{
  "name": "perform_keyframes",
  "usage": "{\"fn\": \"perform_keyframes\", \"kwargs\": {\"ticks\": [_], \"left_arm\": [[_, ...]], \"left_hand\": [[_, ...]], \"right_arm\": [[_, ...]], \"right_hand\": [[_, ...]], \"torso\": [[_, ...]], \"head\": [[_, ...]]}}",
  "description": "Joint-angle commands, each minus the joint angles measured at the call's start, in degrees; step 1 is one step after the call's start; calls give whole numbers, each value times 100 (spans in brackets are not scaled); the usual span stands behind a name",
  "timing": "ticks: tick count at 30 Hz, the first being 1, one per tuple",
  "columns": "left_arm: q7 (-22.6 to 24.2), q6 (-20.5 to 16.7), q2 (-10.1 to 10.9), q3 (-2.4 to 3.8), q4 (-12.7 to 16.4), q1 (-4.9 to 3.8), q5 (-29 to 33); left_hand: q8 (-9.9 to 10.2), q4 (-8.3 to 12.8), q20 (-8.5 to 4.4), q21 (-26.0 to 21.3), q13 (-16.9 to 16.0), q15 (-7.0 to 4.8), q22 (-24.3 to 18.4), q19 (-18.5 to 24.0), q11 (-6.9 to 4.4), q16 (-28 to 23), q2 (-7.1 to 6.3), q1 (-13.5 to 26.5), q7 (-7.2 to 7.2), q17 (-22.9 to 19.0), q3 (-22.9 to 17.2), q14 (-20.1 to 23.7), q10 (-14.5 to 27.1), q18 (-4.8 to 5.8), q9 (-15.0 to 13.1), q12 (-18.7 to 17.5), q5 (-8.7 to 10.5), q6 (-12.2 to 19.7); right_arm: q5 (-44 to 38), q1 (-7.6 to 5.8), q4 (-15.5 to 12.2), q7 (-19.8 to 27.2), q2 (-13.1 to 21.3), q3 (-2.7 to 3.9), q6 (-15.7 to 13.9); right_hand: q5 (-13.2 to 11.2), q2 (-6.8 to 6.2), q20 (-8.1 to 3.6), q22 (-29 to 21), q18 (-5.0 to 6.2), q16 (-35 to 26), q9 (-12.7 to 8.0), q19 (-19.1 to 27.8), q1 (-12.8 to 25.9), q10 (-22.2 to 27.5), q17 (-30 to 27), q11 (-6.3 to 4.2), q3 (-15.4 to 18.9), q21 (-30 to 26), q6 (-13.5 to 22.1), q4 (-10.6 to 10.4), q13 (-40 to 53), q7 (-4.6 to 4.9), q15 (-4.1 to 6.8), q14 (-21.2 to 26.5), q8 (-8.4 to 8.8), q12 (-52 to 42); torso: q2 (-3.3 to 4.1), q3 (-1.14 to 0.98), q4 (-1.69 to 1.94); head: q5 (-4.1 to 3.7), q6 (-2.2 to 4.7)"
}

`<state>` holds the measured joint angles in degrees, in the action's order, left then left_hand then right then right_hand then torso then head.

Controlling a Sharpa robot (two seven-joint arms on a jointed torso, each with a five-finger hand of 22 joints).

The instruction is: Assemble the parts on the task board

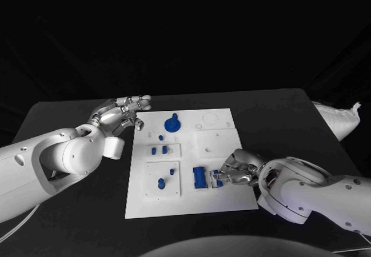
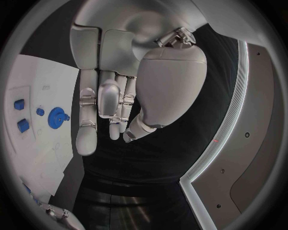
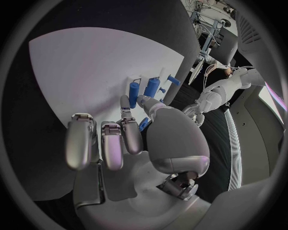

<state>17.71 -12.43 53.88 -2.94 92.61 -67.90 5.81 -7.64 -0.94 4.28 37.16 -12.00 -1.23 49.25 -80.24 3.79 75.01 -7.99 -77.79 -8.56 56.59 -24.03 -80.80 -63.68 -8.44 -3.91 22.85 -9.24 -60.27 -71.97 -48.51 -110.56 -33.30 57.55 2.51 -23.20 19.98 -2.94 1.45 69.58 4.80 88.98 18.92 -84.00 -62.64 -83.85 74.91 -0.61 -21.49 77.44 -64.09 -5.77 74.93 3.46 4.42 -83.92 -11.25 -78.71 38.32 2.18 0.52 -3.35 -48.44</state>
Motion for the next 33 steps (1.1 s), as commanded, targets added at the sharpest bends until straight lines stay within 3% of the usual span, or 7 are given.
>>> {"fn": "perform_keyframes", "kwargs": {"ticks": [1,22,33], "left_arm": [[21,111,-15,3,16,-2,-25],[0,127,-10,3,22,-3,-25],[-2,131,-5,3,25,-3,-25]], "left_hand": [[-36,24,21,-27,-5,25,-1,-18,3,13,52,-11,10,0,-4,23,38,-79,0,39,-24,33],[-37,21,22,-28,-6,25,-2,-19,5,14,51,-4,8,0,-2,22,43,-79,1,45,-23,36],[-37,16,22,-37,-7,27,-8,-17,8,12,49,7,6,-7,2,24,49,-80,1,51,-21,40]], "right_arm": [[40,4,38,-97,-40,-1,242],[-68,4,115,-120,-163,-2,474],[-76,4,104,-110,-177,-2,524]], "right_hand": [[36,8,-49,0,-67,22,11,-57,67,-286,1383,-42,30,23,-41,-3,932,0,48,-582,-37,-9],[16,-11,-68,-9,-65,17,46,-55,139,-288,1376,-68,180,14,-112,-59,938,-31,69,-580,-77,-10],[300,26,-113,11,-70,25,132,-66,485,-288,1389,-122,717,20,-241,-438,912,-97,116,-583,-177,58]], "torso": [[-1,-2,-2],[-2,1,-6],[-1,-3,-10]], "head": [[10,-13],[39,-36],[47,-44]]}}
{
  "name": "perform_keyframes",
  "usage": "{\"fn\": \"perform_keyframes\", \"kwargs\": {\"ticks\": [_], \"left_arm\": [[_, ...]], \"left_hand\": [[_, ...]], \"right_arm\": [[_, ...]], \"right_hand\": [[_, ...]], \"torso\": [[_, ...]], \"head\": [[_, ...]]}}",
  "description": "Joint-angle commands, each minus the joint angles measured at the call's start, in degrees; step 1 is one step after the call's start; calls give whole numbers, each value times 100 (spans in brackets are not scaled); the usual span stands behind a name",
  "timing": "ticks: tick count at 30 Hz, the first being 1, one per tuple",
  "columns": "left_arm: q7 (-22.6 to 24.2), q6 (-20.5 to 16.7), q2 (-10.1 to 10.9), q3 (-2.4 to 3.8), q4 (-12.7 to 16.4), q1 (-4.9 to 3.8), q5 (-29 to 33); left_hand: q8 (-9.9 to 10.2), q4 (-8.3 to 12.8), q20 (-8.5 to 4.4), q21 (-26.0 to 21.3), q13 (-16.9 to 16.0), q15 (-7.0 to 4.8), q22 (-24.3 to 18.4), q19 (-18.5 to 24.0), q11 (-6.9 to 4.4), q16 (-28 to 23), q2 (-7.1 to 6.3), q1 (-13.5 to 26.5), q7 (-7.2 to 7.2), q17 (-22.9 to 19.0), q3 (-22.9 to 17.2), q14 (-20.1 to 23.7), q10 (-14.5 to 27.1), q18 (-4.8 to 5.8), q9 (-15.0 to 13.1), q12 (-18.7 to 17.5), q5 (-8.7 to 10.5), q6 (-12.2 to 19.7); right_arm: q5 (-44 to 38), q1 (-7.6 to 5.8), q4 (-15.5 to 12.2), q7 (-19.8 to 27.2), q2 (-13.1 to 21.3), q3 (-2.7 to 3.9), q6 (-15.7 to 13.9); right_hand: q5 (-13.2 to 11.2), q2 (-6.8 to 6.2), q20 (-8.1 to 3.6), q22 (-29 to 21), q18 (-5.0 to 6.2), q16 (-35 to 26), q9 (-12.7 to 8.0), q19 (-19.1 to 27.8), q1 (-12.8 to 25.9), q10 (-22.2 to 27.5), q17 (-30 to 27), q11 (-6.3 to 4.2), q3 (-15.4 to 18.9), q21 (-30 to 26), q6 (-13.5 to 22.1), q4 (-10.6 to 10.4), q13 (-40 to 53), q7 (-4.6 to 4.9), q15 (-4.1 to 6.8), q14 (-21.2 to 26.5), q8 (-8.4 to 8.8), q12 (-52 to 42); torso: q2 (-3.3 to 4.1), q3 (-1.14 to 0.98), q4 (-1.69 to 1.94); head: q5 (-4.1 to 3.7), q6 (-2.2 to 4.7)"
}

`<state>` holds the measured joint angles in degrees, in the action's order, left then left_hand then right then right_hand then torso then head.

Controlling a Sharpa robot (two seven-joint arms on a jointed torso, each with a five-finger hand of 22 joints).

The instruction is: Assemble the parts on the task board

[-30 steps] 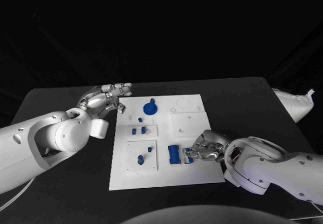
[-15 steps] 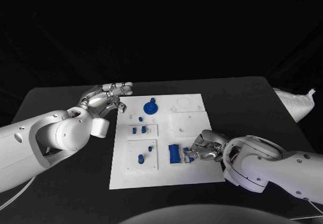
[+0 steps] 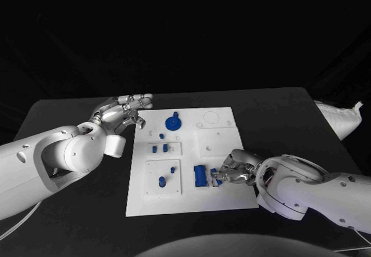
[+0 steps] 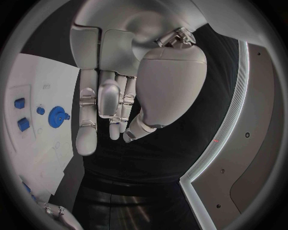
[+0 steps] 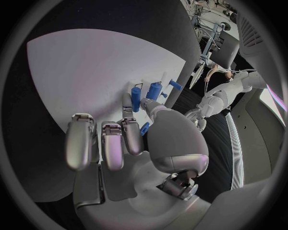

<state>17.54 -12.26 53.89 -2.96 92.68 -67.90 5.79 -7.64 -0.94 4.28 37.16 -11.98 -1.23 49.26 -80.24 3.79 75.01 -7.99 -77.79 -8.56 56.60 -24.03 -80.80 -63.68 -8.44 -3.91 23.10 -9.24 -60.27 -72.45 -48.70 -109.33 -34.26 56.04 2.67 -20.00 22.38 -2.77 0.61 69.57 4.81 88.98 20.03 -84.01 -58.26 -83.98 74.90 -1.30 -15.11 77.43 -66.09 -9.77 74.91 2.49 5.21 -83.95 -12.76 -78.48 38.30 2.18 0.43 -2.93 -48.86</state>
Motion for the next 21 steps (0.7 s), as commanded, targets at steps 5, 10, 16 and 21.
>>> {"fn": "perform_keyframes", "kwargs": {"ticks": [5,10,16,21], "left_arm": [[15,112,-2,4,21,-3,-23],[14,113,2,4,24,-3,-23],[12,111,5,4,25,-3,-23],[11,113,5,4,26,-3,-23]], "left_hand": [[-37,16,22,-37,-9,27,-9,-17,7,12,49,7,6,-7,2,24,49,-80,1,26,-21,40],[-37,16,22,-37,-9,27,-9,-17,7,12,49,7,6,-7,2,24,49,-80,1,26,-21,40],[-37,16,22,-37,-9,27,-9,-17,7,12,49,7,6,-7,2,24,49,-80,1,26,-21,40],[-37,16,22,-37,-9,27,-9,-17,7,12,49,7,6,-7,2,24,49,-80,1,26,-21,40]], "right_arm": [[-58,23,-17,-10,-26,-18,185],[-100,23,-12,-7,-27,-18,157],[-118,23,-14,0,-26,-18,152],[-140,23,-18,8,3,-18,123]], "right_hand": [[23,26,-46,24,-73,28,61,-70,96,-277,1394,-73,291,25,-56,-159,899,-19,54,-580,-61,64],[-273,41,-58,23,-74,29,105,-72,137,-282,1397,-84,568,20,-41,-325,894,-32,65,-581,-87,76],[-483,39,-64,33,-75,31,142,-75,101,-286,1400,-87,804,23,-25,-441,895,-37,69,-581,-107,79],[-524,52,-65,34,-75,30,154,-76,64,-287,1398,-89,866,22,-19,-466,896,-39,70,-581,-114,80]], "torso": [[2,-2,0],[0,-1,-1],[-1,-2,-1],[-1,-2,-3]], "head": [[4,-7],[4,-9],[2,-17],[1,-17]]}}
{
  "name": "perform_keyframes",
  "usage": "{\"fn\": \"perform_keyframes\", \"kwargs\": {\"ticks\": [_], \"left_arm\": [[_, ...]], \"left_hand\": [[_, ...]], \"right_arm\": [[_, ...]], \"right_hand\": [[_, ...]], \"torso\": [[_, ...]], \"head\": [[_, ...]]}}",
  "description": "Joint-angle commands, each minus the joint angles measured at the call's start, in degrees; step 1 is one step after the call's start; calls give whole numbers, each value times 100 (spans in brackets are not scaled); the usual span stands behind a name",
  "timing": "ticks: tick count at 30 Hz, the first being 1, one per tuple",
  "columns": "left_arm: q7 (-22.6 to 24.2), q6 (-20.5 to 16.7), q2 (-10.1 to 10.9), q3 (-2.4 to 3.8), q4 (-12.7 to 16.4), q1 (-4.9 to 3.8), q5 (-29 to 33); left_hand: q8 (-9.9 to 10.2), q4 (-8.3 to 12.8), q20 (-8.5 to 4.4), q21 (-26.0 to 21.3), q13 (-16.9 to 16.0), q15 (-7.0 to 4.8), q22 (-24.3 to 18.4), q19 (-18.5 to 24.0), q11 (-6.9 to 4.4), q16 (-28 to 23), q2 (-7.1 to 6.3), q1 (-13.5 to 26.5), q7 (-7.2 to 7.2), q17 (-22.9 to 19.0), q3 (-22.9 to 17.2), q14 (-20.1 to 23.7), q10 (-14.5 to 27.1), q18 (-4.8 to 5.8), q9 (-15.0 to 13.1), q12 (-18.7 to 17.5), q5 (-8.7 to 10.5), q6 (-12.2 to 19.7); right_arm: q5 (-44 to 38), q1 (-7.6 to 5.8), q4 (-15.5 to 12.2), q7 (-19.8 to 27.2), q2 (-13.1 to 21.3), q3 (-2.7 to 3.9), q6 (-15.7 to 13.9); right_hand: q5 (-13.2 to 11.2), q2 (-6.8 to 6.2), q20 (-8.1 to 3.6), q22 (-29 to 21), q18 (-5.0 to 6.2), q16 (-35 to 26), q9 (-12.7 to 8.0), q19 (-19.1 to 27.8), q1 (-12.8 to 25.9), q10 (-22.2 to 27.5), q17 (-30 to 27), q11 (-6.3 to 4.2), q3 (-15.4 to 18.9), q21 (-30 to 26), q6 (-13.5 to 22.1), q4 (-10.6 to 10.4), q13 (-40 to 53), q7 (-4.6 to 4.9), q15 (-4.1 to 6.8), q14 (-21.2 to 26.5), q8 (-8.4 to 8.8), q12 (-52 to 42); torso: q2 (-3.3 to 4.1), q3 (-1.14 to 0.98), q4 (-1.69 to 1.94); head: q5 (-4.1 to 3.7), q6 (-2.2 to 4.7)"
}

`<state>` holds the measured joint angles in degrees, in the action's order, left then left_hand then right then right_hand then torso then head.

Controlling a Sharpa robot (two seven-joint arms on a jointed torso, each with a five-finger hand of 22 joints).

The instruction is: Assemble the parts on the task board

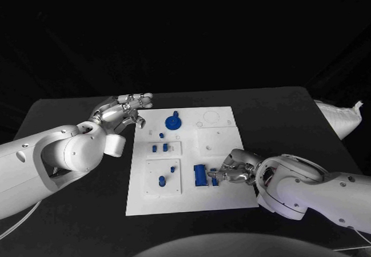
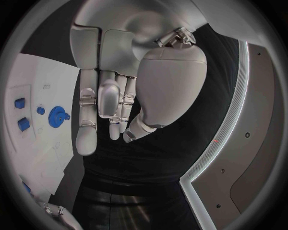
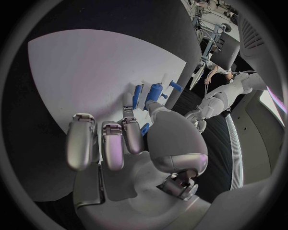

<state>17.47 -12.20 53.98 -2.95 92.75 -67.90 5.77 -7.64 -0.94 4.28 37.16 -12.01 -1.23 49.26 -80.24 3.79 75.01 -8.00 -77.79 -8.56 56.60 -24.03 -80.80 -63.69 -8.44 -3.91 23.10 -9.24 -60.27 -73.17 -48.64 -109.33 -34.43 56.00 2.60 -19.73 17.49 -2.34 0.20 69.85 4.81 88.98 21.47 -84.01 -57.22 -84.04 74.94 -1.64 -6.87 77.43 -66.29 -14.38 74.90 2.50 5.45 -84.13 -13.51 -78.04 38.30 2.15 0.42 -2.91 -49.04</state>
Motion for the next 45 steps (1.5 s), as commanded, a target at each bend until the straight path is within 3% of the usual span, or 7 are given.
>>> {"fn": "perform_keyframes", "kwargs": {"ticks": [1,16,21,32,41,42,45], "left_arm": [[17,106,-4,3,18,-3,-21],[100,58,-127,2,-225,-2,6],[192,-45,-293,-1,-524,12,92],[523,-176,-1002,3,-1726,88,446],[659,-361,-1599,10,-2537,154,561],[437,-248,-1556,2,-2479,152,408],[456,-318,-1541,9,-2426,166,384]], "left_hand": [[-37,16,22,-37,-5,27,-9,-17,7,12,49,7,6,-8,2,24,49,-80,1,26,-21,40],[-50,-3,38,-523,-10,46,-362,147,17,-178,37,60,5,-375,21,197,114,-150,3,70,-21,59],[-64,-82,160,-1247,106,184,-783,927,130,-1713,-3,186,-68,-2623,107,1608,379,-165,8,-47,11,129],[133,-237,758,-3136,837,726,-2217,2990,405,-5279,-36,172,-157,-4376,11,2402,193,-134,17,-1157,52,254],[394,-278,1195,-3343,843,1054,-3016,3908,693,-6418,39,178,-1,-4976,444,2658,433,-214,17,-1815,39,352],[764,94,703,-3716,1201,775,-3571,5130,354,-6716,212,2463,241,-5168,1015,4308,2217,146,391,-2310,296,2066],[764,94,612,-3716,1201,724,-3705,5371,313,-6811,317,2890,295,-5226,1147,4593,2552,125,391,-2310,351,2383]], "right_arm": [[-69,17,-18,29,14,-11,88],[2203,-388,534,2581,233,-10,-594],[4319,-734,1245,4173,90,-11,-497],[6264,-1001,2923,5594,-795,65,183],[6580,-1001,4130,5984,-1505,145,491],[6228,-1009,4042,5550,-1463,141,122],[6258,-1013,3984,5574,-1454,130,52]], "right_hand": [[-36,13,-24,6,-76,29,13,-76,-63,-281,1393,-56,53,22,3,-2,898,-40,47,-563,-39,34],[-319,-9,263,-2296,326,-1211,-239,763,-1213,874,-162,325,424,-1728,1092,514,-537,416,-255,-119,524,2882],[-501,184,410,-4298,558,-4620,-376,1556,-1746,1965,-3340,479,325,-3784,1189,749,-2389,548,-406,1022,609,5574],[-955,81,1088,-6035,572,-7877,-940,2514,-2210,2204,-5372,921,-246,-6406,1207,1101,-5658,716,-1102,2196,989,7447],[-928,254,1418,-6600,580,-8543,-1404,2652,-1894,2524,-6507,1144,-12,-7247,1303,1403,-6744,769,-1358,2495,993,7443],[-1177,234,980,-6985,234,-8898,-1611,4404,373,4292,-6771,831,201,-7743,2893,1438,-6936,455,-1113,4297,1351,7804],[-1216,234,903,-6985,233,-8898,-1687,4686,836,4620,-6890,786,240,-7743,3200,1438,-7042,409,-1063,4570,1351,7804]], "torso": [[-1,-1,-3],[-130,14,-2],[-284,65,-10],[-660,101,-1],[-817,51,27],[-745,77,8],[-743,56,4]], "head": [[-3,7],[-39,142],[-58,249],[-5,732],[22,1073],[2,974],[23,1010]]}}
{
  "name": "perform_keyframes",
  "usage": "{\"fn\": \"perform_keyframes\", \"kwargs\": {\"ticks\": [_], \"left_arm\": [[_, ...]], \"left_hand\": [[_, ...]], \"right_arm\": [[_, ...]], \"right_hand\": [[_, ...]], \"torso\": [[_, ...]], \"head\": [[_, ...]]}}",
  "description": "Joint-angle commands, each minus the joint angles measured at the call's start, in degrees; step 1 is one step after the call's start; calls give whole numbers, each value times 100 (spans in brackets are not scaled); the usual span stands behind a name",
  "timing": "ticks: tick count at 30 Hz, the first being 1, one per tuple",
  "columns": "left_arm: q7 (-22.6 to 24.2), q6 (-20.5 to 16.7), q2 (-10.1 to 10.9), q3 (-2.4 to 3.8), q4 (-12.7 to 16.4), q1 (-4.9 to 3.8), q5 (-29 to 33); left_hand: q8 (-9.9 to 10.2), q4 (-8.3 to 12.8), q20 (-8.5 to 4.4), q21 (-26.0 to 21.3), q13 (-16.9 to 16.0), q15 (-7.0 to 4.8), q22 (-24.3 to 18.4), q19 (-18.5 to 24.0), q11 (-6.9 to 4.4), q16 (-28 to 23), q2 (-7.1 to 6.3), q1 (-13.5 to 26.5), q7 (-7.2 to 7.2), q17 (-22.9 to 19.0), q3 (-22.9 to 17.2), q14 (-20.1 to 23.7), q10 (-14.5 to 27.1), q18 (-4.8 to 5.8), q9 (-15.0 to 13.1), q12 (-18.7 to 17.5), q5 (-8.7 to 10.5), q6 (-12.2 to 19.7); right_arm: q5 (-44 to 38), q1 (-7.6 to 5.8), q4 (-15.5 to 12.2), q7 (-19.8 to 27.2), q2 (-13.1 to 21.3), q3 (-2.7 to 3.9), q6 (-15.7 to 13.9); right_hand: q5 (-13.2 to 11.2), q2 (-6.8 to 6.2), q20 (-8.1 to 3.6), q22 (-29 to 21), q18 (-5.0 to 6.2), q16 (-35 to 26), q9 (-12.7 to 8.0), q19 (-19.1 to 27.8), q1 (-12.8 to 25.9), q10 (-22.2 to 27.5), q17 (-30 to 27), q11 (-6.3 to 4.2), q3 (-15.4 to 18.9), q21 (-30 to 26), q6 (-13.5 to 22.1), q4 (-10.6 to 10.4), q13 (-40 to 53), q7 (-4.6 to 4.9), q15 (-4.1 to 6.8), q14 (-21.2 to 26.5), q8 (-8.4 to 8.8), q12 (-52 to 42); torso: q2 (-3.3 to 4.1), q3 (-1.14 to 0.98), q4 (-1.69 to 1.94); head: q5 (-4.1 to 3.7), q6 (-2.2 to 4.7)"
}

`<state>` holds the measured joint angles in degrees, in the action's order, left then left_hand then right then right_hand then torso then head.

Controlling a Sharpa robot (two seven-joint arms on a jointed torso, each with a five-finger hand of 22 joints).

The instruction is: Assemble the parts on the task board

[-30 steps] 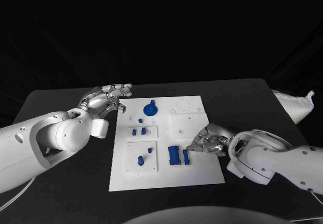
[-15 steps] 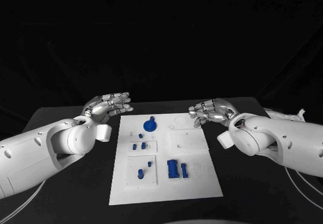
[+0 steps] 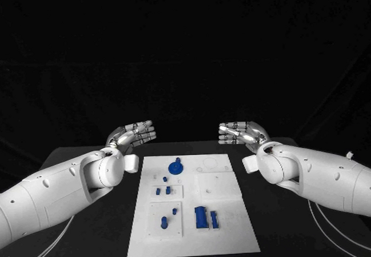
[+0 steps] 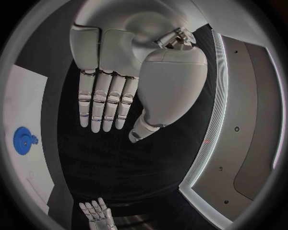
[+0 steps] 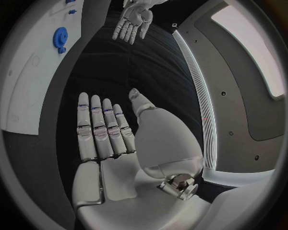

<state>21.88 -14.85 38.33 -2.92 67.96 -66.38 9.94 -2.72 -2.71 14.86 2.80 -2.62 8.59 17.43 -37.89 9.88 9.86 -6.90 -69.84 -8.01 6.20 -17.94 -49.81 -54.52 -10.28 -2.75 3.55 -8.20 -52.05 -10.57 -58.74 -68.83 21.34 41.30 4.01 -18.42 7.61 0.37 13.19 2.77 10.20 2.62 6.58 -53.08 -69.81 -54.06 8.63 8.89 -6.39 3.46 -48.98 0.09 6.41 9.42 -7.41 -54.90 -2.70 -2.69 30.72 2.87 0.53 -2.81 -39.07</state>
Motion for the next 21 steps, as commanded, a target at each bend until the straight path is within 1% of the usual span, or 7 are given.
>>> {"fn": "perform_keyframes", "kwargs": {"ticks": [1,10,11,13,14,20,21], "left_arm": [[27,-98,34,11,87,24,-48],[297,-1096,246,110,833,235,-382],[340,-1258,281,126,953,269,-436],[437,-1615,357,162,1220,344,-555],[502,-1857,408,186,1401,395,-636],[688,-2543,554,254,1913,540,-866],[722,-2670,581,267,2008,567,-908]], "left_hand": [[272,271,-484,-280,262,-281,-573,1245,-326,-326,226,2296,265,-204,589,1635,1792,323,275,-355,269,1710],[272,271,-795,-280,262,-859,-933,2027,-530,-526,690,3736,801,-620,961,2664,2916,508,275,-355,820,2784],[272,271,-825,-280,262,-859,-967,2100,-549,-550,690,3871,801,-620,995,2760,3021,530,275,-355,820,2885],[272,271,-875,-280,262,-859,-1028,2235,-584,-584,690,4116,801,-620,1056,2934,3213,530,275,-355,820,3068],[272,271,-910,-280,262,-859,-1066,2316,-988,-986,690,4270,801,-620,1097,3046,3333,569,275,-355,820,3182],[272,271,-1022,-280,262,-859,-1198,2602,-988,-986,690,4798,801,-620,1231,3423,3745,622,275,-355,820,3576],[272,271,-1044,-280,262,-859,-1226,2663,-988,-986,690,4909,801,-620,1260,3500,3830,1028,275,-355,820,3660]], "right_arm": [[17,-6,-103,13,22,-18,-124],[441,-62,-923,353,152,-174,-1123],[510,-71,-1056,408,173,-200,-1284],[647,-89,-1321,518,214,-250,-1606],[734,-100,-1490,587,241,-282,-1812],[969,-131,-1942,775,312,-368,-2363],[1007,-136,-2016,805,324,-382,-2452]], "right_hand": [[-251,-37,-435,-277,-310,-262,-218,1744,2293,1774,-284,-292,202,-346,1608,-9,-212,-308,244,1803,270,269],[-761,-37,-709,-277,-500,-262,-658,2848,3742,2900,-863,-477,639,-346,2628,-9,-641,-504,741,2944,270,269],[-761,-37,-733,-277,-527,-262,-658,2945,3868,2999,-863,-889,639,-346,2717,-9,-641,-521,741,3046,270,269],[-761,-37,-771,-277,-528,-262,-658,3099,4070,3152,-863,-889,639,-346,2859,-9,-641,-942,741,3204,270,269],[-761,-37,-807,-277,-546,-262,-658,3247,4265,3305,-863,-889,639,-346,2995,-9,-641,-942,741,3357,270,269],[-761,-37,-906,-277,-590,-262,-658,3648,4792,3714,-863,-889,639,-346,3365,-9,-641,-942,741,3772,270,269],[-761,-37,-1319,-277,-1020,-262,-658,3736,4908,3805,-863,-889,639,-346,3447,-9,-641,-942,741,3864,270,269]], "torso": [[18,-29,-9],[42,-252,-47],[44,-265,-50],[46,-283,-53],[46,-287,-53],[46,-287,-53],[46,-287,-53]], "head": [[26,36],[245,409],[259,432],[276,462],[281,469],[281,470],[281,470]]}}
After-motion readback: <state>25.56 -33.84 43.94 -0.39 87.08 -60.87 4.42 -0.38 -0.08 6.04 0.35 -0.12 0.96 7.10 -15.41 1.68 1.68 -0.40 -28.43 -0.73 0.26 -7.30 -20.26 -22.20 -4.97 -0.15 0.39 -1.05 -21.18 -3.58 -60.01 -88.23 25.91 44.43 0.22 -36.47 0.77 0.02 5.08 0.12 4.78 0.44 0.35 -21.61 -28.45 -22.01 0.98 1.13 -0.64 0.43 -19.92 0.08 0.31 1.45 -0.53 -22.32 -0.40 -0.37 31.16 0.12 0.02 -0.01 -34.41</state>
